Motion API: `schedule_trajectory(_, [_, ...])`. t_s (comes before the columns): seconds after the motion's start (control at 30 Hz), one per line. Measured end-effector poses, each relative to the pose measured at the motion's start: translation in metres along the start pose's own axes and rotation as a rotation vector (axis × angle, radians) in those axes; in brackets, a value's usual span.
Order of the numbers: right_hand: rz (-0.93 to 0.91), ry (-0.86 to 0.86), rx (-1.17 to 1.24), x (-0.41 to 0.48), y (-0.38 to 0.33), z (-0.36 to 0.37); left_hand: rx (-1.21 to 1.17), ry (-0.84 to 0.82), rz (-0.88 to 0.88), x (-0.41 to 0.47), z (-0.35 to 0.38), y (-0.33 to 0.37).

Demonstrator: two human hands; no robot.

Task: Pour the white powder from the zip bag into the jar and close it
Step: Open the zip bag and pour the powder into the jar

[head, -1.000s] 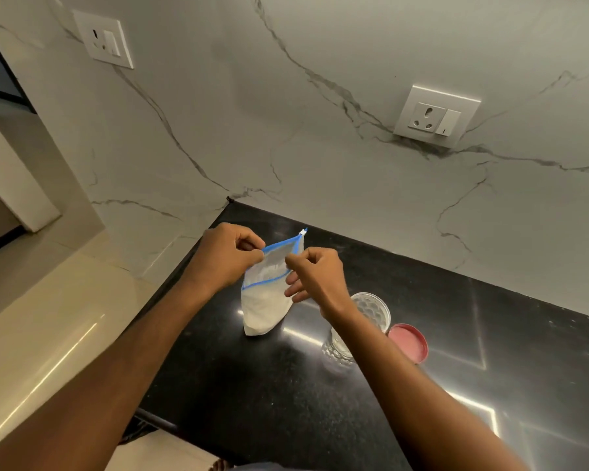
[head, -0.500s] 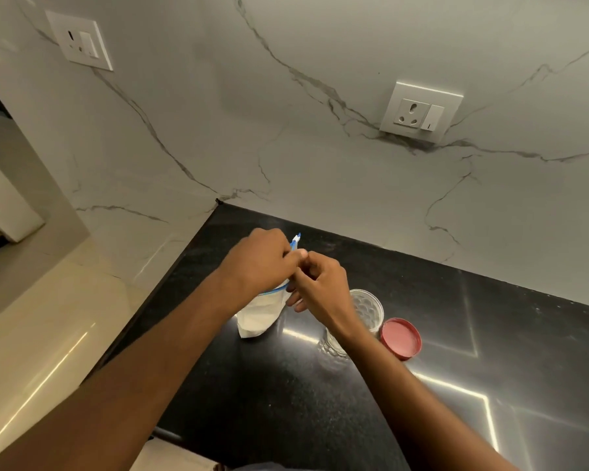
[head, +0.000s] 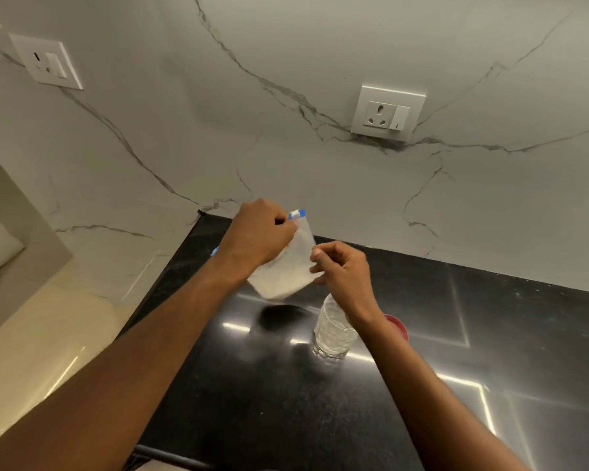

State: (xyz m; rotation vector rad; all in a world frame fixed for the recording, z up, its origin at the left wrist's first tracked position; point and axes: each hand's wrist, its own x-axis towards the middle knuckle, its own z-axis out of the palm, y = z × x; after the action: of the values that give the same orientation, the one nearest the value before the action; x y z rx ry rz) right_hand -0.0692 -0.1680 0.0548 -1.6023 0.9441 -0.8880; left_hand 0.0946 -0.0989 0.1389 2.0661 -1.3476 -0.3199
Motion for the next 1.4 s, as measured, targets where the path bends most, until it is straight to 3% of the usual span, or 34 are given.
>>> schedule_trajectory(0.17, [0.007,0.282,-0.031,0.018,0.003,-0.042,-0.239,0.054,0.169,0.009,-0.018,0.059])
schedule_trajectory(0.33, [0.232,0.410,0.228,0.016,0.011,-0.094,-0.303,0.036,0.303,0.014,-0.012,0.111])
schedule_trajectory(0.5, [0.308,0.530,0.437,-0.005,0.016,-0.134,-0.444,-0.051,0.304,0.010,0.013,0.133])
schedule_trajectory(0.73, [0.349,0.553,0.533,-0.036,0.020,-0.184,-0.749,-0.198,0.204,-0.003,0.053,0.131])
schedule_trajectory(1.1, [0.230,0.680,0.440,-0.049,0.011,-0.213,-0.936,-0.335,0.099,-0.026,0.093,0.085])
schedule_trajectory(1.4, [0.011,0.684,0.239,-0.049,0.002,-0.209,-0.936,-0.264,-0.009,-0.033,0.108,0.056])
